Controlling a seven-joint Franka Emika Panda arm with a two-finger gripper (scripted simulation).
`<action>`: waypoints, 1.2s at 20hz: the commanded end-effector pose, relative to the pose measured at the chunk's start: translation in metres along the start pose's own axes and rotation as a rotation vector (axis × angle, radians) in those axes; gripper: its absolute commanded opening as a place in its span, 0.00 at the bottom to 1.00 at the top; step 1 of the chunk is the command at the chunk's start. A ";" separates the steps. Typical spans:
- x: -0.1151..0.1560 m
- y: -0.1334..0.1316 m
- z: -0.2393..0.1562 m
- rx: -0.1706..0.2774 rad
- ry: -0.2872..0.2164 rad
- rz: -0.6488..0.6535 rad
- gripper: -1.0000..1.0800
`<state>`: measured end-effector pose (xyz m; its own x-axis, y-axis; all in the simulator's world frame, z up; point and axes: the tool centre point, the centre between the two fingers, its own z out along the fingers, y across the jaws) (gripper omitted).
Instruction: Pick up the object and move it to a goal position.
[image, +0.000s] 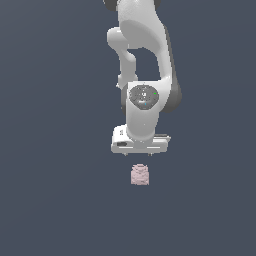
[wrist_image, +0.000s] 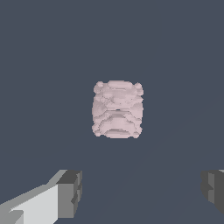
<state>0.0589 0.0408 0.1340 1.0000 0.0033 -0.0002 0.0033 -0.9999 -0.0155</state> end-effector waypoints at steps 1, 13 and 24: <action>0.012 -0.003 0.010 -0.003 0.000 0.010 0.96; 0.046 -0.011 0.041 -0.014 0.000 0.041 0.96; 0.049 -0.012 0.051 -0.015 0.000 0.044 0.96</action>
<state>0.1080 0.0539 0.0866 0.9992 -0.0407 0.0005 -0.0407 -0.9992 -0.0004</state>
